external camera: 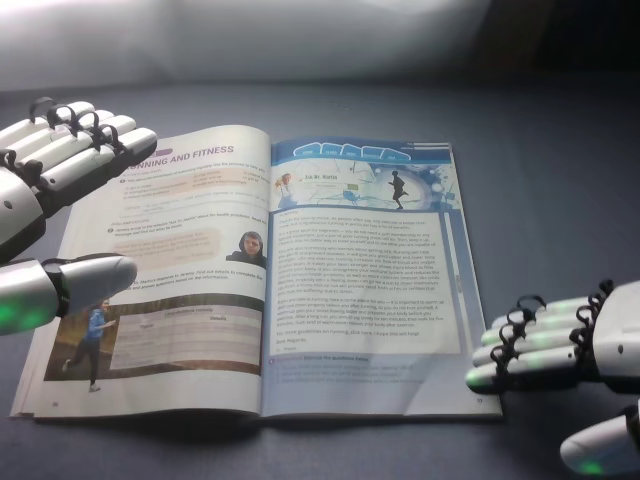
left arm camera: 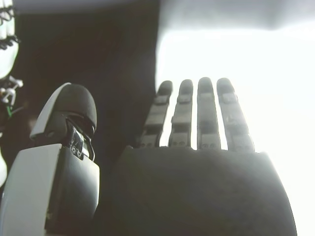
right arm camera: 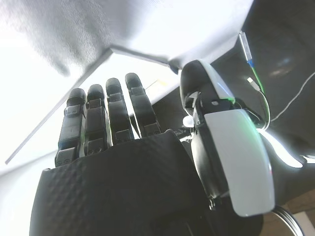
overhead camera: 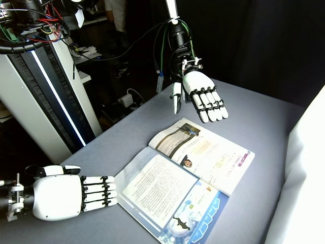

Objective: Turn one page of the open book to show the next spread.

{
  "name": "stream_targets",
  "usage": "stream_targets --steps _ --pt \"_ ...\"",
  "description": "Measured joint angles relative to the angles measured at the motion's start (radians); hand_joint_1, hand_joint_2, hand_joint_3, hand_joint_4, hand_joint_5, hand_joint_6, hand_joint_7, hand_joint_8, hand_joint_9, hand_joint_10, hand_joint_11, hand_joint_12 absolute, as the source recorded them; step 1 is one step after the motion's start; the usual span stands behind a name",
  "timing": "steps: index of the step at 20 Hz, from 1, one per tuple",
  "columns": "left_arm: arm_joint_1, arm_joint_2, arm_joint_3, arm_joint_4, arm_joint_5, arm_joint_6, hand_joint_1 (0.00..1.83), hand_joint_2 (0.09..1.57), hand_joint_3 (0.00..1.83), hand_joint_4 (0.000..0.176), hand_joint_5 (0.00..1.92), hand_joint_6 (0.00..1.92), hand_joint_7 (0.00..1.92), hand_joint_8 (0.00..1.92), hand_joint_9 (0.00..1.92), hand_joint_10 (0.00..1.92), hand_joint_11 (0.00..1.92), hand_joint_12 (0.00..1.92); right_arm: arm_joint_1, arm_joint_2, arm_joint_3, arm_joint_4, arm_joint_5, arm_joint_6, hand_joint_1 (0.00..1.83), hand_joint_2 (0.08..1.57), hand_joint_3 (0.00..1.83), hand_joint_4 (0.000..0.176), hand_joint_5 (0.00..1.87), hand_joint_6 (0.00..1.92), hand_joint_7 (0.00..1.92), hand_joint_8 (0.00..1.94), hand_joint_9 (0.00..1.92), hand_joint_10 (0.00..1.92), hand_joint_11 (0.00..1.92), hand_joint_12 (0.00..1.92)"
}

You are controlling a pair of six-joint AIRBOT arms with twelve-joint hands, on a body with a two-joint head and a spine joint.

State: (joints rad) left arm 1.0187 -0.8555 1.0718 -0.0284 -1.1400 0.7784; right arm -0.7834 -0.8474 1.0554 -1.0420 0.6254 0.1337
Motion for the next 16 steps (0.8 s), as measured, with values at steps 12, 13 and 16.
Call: stream_targets --steps 12,13,16 --pt "0.007 0.0 -0.001 -0.009 -0.014 0.003 0.03 1.35 0.0 0.0 0.0 0.0 0.0 0.0 0.0 0.0 0.0 0.0 0.032 -0.083 0.044 -0.038 0.016 0.0 0.0 1.39 0.0 0.0 0.01 0.0 0.0 0.0 0.0 0.0 0.0 0.0" --pt "0.008 0.0 -0.002 -0.01 -0.016 0.003 0.04 1.35 0.0 0.0 0.01 0.0 0.0 0.0 0.0 0.0 0.0 0.0 0.032 -0.091 0.047 -0.053 0.014 0.005 0.0 1.39 0.0 0.0 0.01 0.0 0.0 0.0 0.0 0.0 0.0 0.0" --pt "0.008 0.0 -0.002 -0.011 -0.02 0.003 0.08 1.34 0.0 0.0 0.01 0.0 0.0 0.0 0.0 0.0 0.0 0.0 0.032 -0.122 0.072 -0.077 0.018 0.024 0.0 1.35 0.0 0.0 0.0 0.0 0.0 0.0 0.0 0.0 0.0 0.0"
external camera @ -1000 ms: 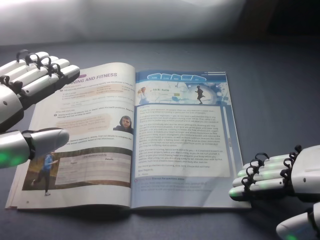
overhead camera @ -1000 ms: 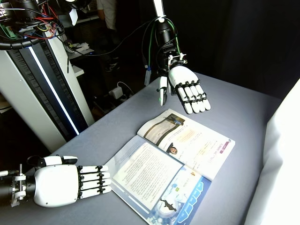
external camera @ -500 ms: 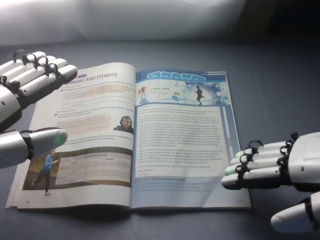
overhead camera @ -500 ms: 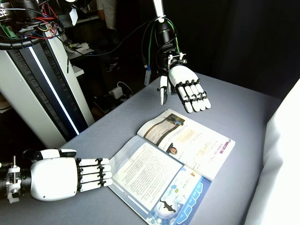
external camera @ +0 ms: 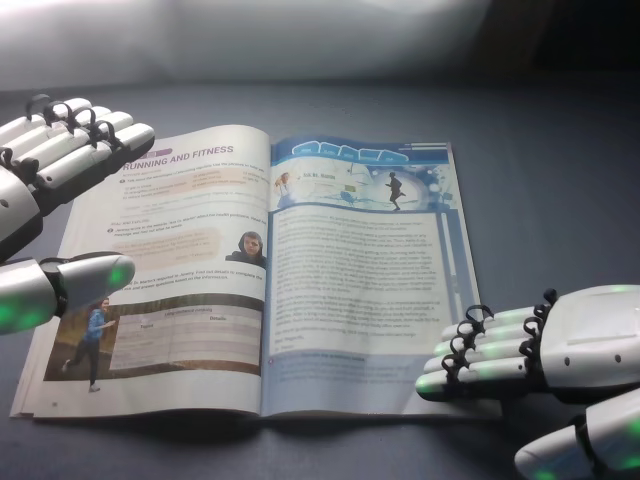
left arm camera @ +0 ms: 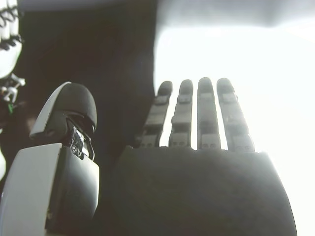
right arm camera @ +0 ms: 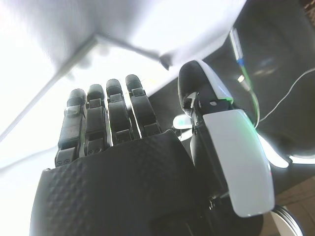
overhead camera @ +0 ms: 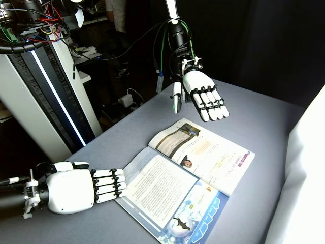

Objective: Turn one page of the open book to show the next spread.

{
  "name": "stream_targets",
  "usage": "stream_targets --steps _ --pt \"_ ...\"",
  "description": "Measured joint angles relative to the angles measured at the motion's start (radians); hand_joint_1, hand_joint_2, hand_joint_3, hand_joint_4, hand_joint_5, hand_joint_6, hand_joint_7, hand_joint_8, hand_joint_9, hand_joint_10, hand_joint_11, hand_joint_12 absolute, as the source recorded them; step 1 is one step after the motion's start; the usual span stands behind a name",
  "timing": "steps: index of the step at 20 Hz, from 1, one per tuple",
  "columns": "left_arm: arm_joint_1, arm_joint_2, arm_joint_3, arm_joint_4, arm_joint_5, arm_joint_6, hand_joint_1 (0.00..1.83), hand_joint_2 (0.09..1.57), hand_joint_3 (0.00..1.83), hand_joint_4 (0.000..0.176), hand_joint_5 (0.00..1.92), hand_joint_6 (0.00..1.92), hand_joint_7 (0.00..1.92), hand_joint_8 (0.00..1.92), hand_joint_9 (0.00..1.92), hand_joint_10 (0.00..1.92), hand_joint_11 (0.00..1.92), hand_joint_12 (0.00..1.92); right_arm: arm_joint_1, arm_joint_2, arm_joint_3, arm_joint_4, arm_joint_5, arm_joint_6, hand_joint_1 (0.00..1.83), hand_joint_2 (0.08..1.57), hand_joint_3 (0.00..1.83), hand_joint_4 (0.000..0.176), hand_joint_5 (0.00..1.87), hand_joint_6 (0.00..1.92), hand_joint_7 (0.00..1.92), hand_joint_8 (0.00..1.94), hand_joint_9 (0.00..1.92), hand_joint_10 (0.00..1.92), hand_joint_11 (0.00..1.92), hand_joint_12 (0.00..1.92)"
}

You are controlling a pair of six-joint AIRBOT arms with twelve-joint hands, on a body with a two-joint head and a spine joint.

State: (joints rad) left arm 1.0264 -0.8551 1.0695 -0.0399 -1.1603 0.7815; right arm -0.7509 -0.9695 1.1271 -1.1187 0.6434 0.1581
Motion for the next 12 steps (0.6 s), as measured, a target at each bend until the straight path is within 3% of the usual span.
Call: stream_targets --steps 5,12 --pt "0.012 0.012 -0.007 -0.016 -0.023 0.008 0.09 1.34 0.0 0.0 0.0 0.0 0.0 0.0 0.0 0.0 0.0 0.0 0.024 -0.051 0.035 0.005 0.003 -0.006 0.0 1.31 0.0 0.0 0.03 0.01 0.0 0.0 0.0 0.0 0.0 0.0" --pt "0.031 0.028 -0.021 -0.055 -0.051 0.026 0.09 1.34 0.0 0.0 0.0 0.0 0.0 0.0 0.0 0.0 0.0 0.0 0.064 -0.166 0.108 0.114 -0.002 -0.143 0.0 1.31 0.0 0.0 0.03 0.01 0.0 0.0 0.0 0.0 0.0 0.0"
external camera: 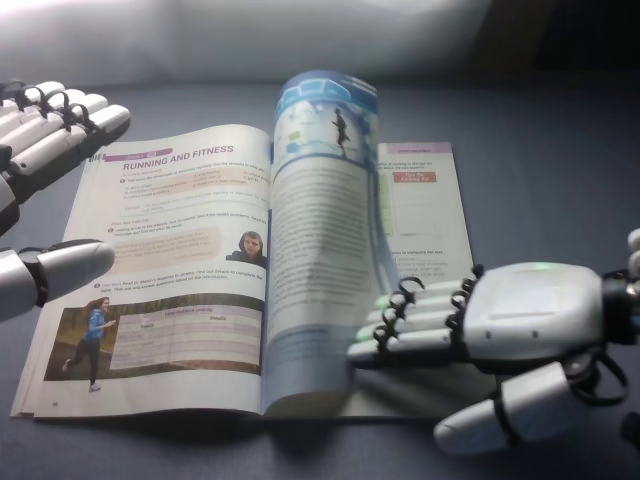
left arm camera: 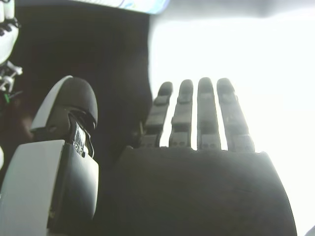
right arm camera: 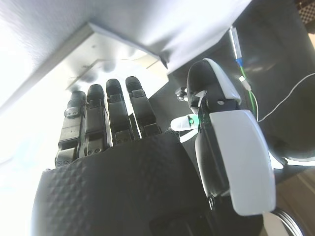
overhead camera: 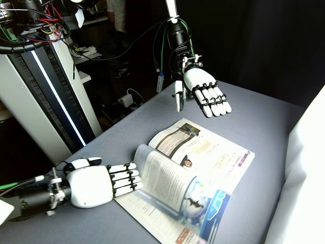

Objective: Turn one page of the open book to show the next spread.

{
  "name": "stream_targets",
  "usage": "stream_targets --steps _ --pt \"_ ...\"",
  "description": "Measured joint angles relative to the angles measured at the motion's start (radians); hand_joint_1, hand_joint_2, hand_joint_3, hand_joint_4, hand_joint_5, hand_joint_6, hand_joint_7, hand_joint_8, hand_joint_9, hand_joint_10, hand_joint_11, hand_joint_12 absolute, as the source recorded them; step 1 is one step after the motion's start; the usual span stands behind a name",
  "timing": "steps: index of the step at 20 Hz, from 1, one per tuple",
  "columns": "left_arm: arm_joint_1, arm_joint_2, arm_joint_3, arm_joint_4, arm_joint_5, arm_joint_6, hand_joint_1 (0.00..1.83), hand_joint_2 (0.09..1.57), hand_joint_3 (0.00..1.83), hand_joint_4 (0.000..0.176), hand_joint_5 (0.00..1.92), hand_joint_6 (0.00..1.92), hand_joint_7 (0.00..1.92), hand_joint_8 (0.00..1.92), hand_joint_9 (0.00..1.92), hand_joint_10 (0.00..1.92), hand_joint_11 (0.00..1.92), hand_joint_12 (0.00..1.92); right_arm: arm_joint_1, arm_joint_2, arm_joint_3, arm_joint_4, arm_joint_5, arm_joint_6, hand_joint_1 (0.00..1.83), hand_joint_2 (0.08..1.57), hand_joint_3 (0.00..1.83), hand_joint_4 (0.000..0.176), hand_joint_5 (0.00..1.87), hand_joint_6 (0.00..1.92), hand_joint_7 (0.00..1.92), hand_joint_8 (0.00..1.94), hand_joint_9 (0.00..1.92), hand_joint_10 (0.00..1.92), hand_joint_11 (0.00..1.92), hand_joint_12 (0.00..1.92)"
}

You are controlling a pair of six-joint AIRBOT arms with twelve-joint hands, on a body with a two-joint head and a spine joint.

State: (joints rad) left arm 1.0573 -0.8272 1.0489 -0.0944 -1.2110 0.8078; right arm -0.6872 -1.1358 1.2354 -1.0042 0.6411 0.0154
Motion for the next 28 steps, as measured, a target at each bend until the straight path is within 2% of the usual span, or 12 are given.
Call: stream_targets --steps 3,7,8,13,17,18,20,23,26,27,28 --pt "0.012 0.003 -0.002 -0.009 -0.018 0.004 0.16 1.37 0.01 0.0 0.0 0.0 0.0 0.0 0.0 0.0 0.0 0.0 0.012 -0.052 0.031 0.07 0.002 -0.056 0.0 1.34 0.0 0.0 0.06 0.02 0.0 0.0 0.0 0.0 0.0 0.0" --pt "0.046 0.022 -0.015 -0.054 -0.066 0.021 0.08 1.37 0.0 0.01 0.0 0.0 0.0 0.0 0.0 0.0 0.0 0.0 0.059 -0.131 0.08 0.099 0.013 -0.081 0.0 1.34 0.0 0.0 0.06 0.02 0.0 0.0 0.0 0.0 0.0 0.0" --pt "0.05 0.026 -0.016 -0.057 -0.078 0.024 0.06 1.37 0.0 0.0 0.0 0.0 0.0 0.0 0.0 0.0 0.0 0.0 0.068 -0.156 0.093 0.12 0.024 -0.101 0.0 1.33 0.0 0.0 0.06 0.01 0.0 0.0 0.0 0.0 0.0 0.0" --pt "0.073 0.032 -0.018 -0.099 -0.121 0.031 0.05 1.38 0.01 0.0 0.0 0.0 0.0 0.0 0.0 0.0 0.0 0.0 0.099 -0.248 0.156 0.149 0.064 -0.124 0.0 1.33 0.0 0.0 0.07 0.01 0.01 0.0 0.0 0.0 0.0 0.0" --pt "0.084 0.037 -0.023 -0.112 -0.146 0.033 0.02 1.39 0.0 0.0 0.0 0.0 0.0 0.0 0.0 0.0 0.0 0.0 0.132 -0.315 0.2 0.147 0.07 -0.121 0.0 1.33 0.0 0.0 0.1 0.02 0.03 0.01 0.0 0.0 0.0 0.0" --pt "0.084 0.038 -0.023 -0.112 -0.15 0.034 0.0 1.38 0.0 0.007 0.0 0.0 0.0 0.0 0.0 0.0 0.0 0.0 0.141 -0.328 0.204 0.146 0.073 -0.122 0.0 1.33 0.0 0.0 0.09 0.02 0.02 0.01 0.0 0.0 0.0 0.0" --pt "0.083 0.044 -0.024 -0.124 -0.164 0.035 0.0 1.38 0.0 0.0 0.0 0.0 0.0 0.0 0.0 0.0 0.0 0.0 0.166 -0.358 0.213 0.148 0.081 -0.148 0.0 1.33 0.0 0.0 0.07 0.0 0.0 0.0 0.0 0.0 0.0 0.0" --pt "0.084 0.053 -0.027 -0.128 -0.176 0.039 0.0 1.37 0.0 0.0 0.01 0.0 0.0 0.0 0.0 0.0 0.0 0.0 0.194 -0.402 0.224 0.146 0.1 -0.174 0.0 1.32 0.0 0.0 0.04 0.0 0.0 0.0 0.0 0.0 0.0 0.0" --pt "0.09 0.059 -0.028 -0.137 -0.207 0.043 0.0 1.37 0.0 0.001 0.03 0.01 0.0 0.0 0.0 0.0 0.01 0.0 0.218 -0.412 0.228 0.13 0.096 -0.177 0.0 1.33 0.0 0.0 0.06 0.01 0.0 0.0 0.0 0.0 0.0 0.0" --pt "0.096 0.06 -0.028 -0.149 -0.222 0.044 0.0 1.37 0.0 0.007 0.03 0.01 0.0 0.0 0.0 0.0 0.0 0.0 0.23 -0.411 0.228 0.119 0.1 -0.177 0.0 1.32 0.0 0.0 0.04 0.0 0.0 0.0 0.0 0.0 0.0 0.0" --pt "0.099 0.065 -0.034 -0.162 -0.221 0.047 0.0 1.36 0.0 0.026 0.02 0.0 0.0 0.0 0.0 0.0 0.0 0.0 0.25 -0.407 0.226 0.092 0.105 -0.172 0.0 1.31 0.0 0.0 0.03 0.0 0.0 0.0 0.0 0.0 0.0 0.0"
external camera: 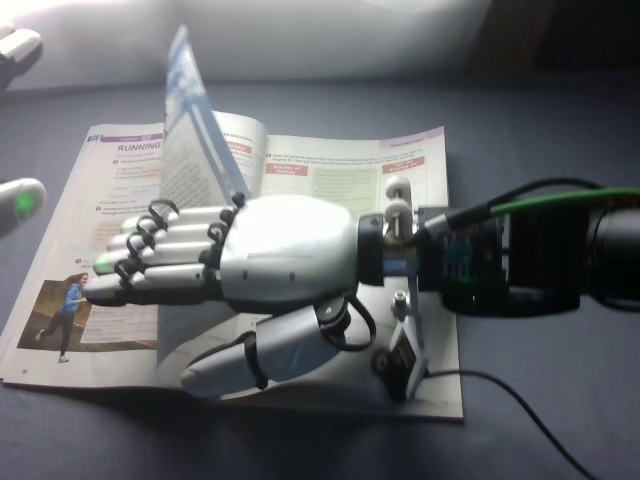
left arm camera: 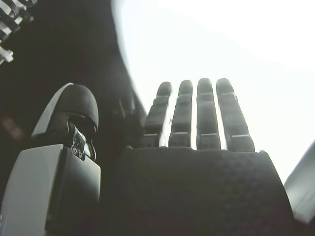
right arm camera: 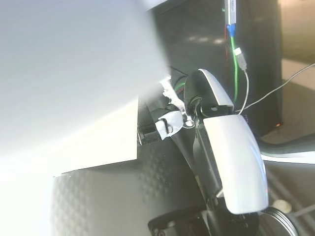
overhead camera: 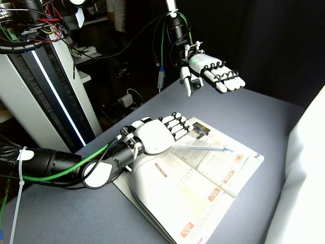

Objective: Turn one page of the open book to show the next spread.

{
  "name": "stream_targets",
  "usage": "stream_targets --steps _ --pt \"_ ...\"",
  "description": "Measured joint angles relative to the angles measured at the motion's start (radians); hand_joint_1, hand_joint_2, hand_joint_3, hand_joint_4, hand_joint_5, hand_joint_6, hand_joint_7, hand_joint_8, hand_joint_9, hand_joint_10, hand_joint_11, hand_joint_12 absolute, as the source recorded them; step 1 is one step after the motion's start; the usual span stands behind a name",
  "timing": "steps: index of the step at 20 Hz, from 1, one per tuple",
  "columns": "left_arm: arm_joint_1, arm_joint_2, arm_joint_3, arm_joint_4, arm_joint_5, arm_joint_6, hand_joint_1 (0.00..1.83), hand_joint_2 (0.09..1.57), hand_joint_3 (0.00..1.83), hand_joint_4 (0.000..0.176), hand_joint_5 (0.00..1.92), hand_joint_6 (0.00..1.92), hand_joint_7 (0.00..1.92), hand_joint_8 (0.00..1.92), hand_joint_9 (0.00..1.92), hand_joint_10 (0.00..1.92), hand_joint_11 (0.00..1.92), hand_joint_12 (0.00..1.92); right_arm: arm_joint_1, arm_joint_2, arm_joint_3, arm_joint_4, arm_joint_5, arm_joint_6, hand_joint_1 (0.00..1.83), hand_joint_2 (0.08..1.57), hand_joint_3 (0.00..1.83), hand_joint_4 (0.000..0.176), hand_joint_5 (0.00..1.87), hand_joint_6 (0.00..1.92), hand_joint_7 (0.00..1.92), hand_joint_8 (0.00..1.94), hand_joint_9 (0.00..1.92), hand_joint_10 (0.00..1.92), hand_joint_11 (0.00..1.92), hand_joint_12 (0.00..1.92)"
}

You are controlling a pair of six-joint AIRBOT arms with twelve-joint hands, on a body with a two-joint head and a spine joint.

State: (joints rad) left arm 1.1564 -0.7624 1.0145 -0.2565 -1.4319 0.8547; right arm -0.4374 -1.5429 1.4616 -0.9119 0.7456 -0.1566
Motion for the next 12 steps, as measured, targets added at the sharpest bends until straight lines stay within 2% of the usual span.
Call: stream_targets --steps 1,3,5,7,9,10,11,12 --pt "0.01 0.009 -0.006 -0.011 -0.012 0.007 0.0 1.35 0.0 0.042 0.01 0.0 0.0 0.0 0.0 0.0 0.0 0.0 0.025 0.011 -0.013 -0.035 -0.003 0.001 0.0 1.32 0.0 0.0 0.04 0.01 0.0 0.0 0.0 0.0 0.0 0.0" --pt "0.036 0.02 -0.018 -0.042 -0.052 0.016 0.0 1.32 0.0 0.076 0.0 0.0 0.0 0.0 0.0 0.0 0.0 0.0 0.046 0.03 -0.031 -0.02 0.04 0.003 0.0 1.32 0.0 0.0 0.09 0.02 0.02 0.01 0.0 0.0 0.0 0.0" --pt "0.077 0.024 -0.027 -0.09 -0.095 0.019 0.0 1.33 0.0 0.061 0.0 0.0 0.0 0.0 0.0 0.0 0.0 0.0 0.055 0.053 -0.045 -0.025 0.072 0.003 0.0 1.34 0.01 0.0 0.07 0.01 0.06 0.02 0.01 0.0 0.0 0.0" --pt "0.109 0.025 -0.033 -0.125 -0.138 0.02 0.0 1.33 0.0 0.068 0.0 0.0 0.0 0.0 0.0 0.0 0.0 0.0 0.061 0.077 -0.067 -0.026 0.084 -0.002 0.0 1.36 0.0 0.0 0.1 0.01 0.14 0.02 0.09 0.02 0.01 0.01" --pt "0.111 0.03 -0.039 -0.133 -0.159 0.02 0.0 1.33 0.0 0.056 0.0 0.0 0.0 0.0 0.0 0.0 0.0 0.0 0.067 0.096 -0.086 -0.019 0.115 -0.011 0.0 1.34 0.0 0.0 0.21 0.01 0.26 0.02 0.23 0.01 0.0 0.45" --pt "0.111 0.031 -0.039 -0.132 -0.164 0.02 0.0 1.31 0.0 0.053 0.02 0.01 0.0 0.0 0.0 0.0 0.0 0.0 0.067 0.103 -0.095 -0.004 0.132 -0.025 0.0 1.36 0.0 0.0 0.17 0.0 0.2 0.0 0.17 0.0 0.0 0.44" --pt "0.111 0.031 -0.039 -0.129 -0.164 0.02 0.0 1.3 0.0 0.071 0.04 0.02 0.0 0.0 0.0 0.0 0.0 0.0 0.071 0.119 -0.111 0.002 0.145 -0.053 0.0 1.35 0.0 0.0 0.13 0.0 0.12 0.0 0.09 0.0 0.0 0.28" --pt "0.111 0.031 -0.039 -0.128 -0.163 0.02 0.0 1.31 0.01 0.05 0.12 0.01 0.02 0.0 0.0 0.0 0.0 0.26 0.073 0.13 -0.122 0.011 0.155 -0.068 0.0 1.33 0.0 0.0 0.12 0.0 0.11 0.0 0.07 0.0 0.0 0.31"
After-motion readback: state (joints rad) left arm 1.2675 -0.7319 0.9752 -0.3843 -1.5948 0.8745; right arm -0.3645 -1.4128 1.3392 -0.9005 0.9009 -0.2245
